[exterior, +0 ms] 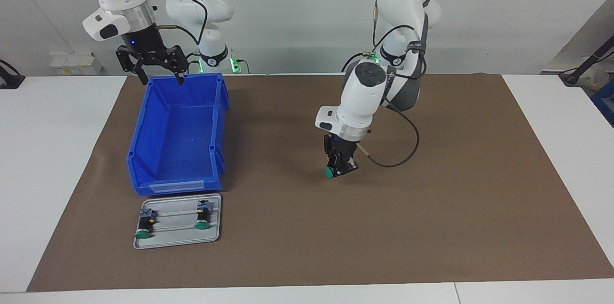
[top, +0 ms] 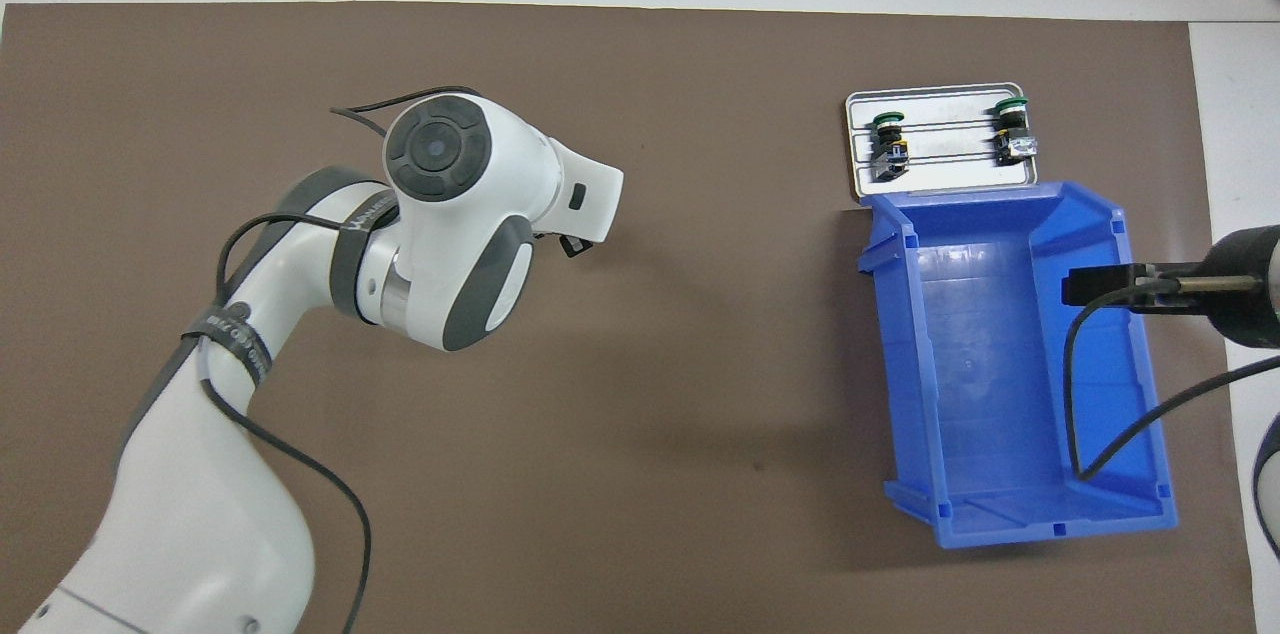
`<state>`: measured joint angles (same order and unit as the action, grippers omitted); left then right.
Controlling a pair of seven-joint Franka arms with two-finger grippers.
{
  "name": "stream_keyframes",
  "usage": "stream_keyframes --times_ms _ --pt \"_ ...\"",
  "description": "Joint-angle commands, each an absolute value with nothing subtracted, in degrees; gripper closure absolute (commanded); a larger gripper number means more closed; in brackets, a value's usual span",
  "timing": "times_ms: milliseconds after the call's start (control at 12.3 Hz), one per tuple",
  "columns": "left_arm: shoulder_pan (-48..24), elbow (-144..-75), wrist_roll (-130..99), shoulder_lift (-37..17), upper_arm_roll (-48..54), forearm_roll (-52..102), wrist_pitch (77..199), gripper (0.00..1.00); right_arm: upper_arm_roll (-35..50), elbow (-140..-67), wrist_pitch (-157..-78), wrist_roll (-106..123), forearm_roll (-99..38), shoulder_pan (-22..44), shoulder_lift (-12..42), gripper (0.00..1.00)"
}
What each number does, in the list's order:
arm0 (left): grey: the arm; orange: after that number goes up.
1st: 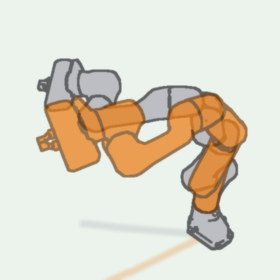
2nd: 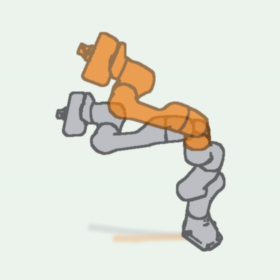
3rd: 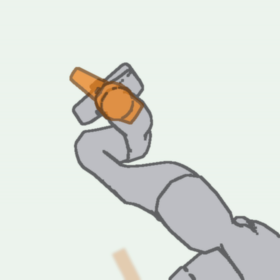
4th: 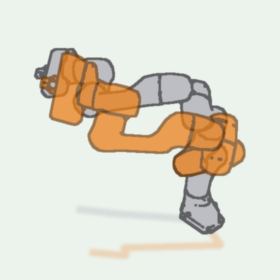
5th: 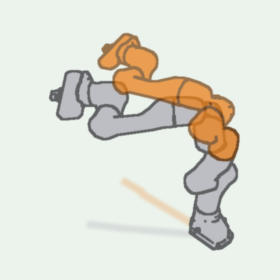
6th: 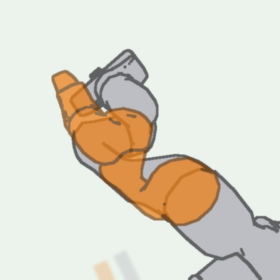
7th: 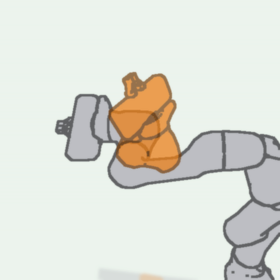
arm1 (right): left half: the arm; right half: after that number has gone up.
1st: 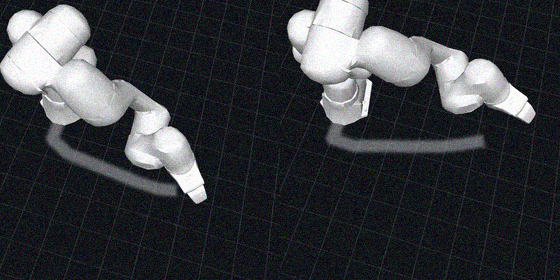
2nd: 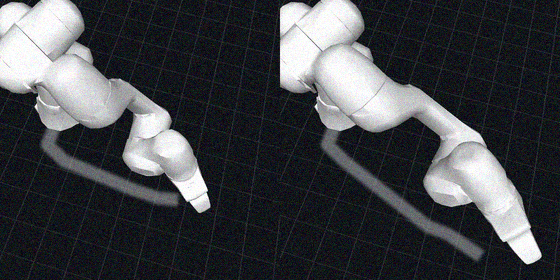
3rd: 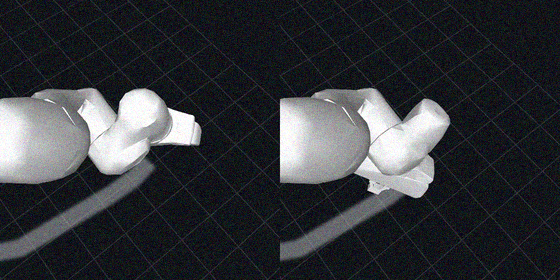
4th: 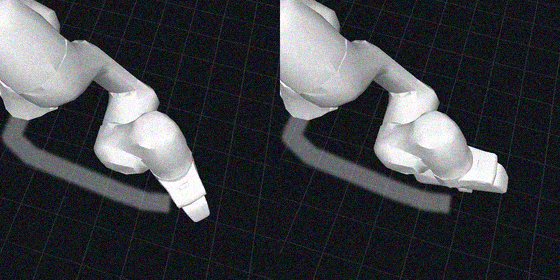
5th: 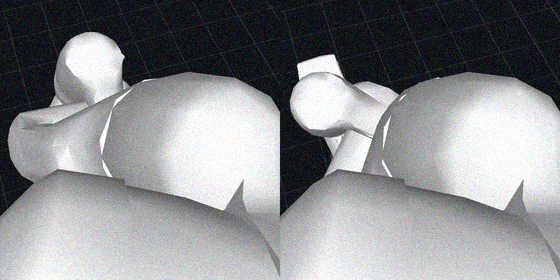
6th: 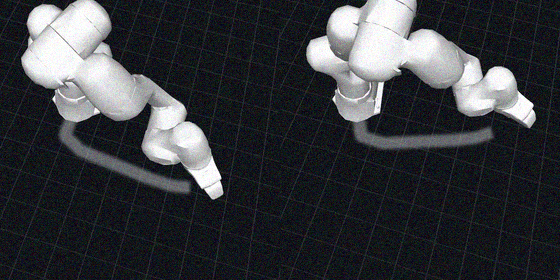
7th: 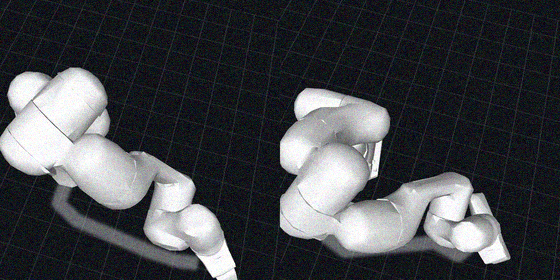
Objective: Place and press button with both arms
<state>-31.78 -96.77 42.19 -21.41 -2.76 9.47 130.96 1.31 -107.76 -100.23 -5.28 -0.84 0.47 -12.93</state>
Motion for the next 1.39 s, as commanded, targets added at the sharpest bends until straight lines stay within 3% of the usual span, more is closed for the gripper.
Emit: stream_keyframes --times_ms 0,407,733,1059,1304 --pt "-27.1 -105.5 53.2 -13.9 -2.5 21.0 130.4 1.0 1.5 -107.5 -99.6 -5.9 -1.9 0.2 -13.4 0.01" --pt "-17.8 -117.4 81.7 -7.8 -2.7 50.3 131.7 1.0 1.4 -107.5 -99.6 -5.9 -1.9 0.2 -13.4 0.01" --pt "-17.5 -125.1 104.4 -5.1 -2.6 75.7 139.7 1.0 1.5 -107.5 -99.6 -5.9 -1.9 0.2 -13.4 0.01" --pt "-17.8 -127.2 124.2 -6.5 -2.5 97.4 137.7 1.0 1.5 -107.5 -99.6 -5.9 -1.9 0.2 -13.4 0.01" --pt "-16.9 -129.6 142.6 -11.0 -2.7 114.7 128.4 1.0 1.4 -107.5 -99.6 -5.9 -1.9 0.2 -13.4 0.01"
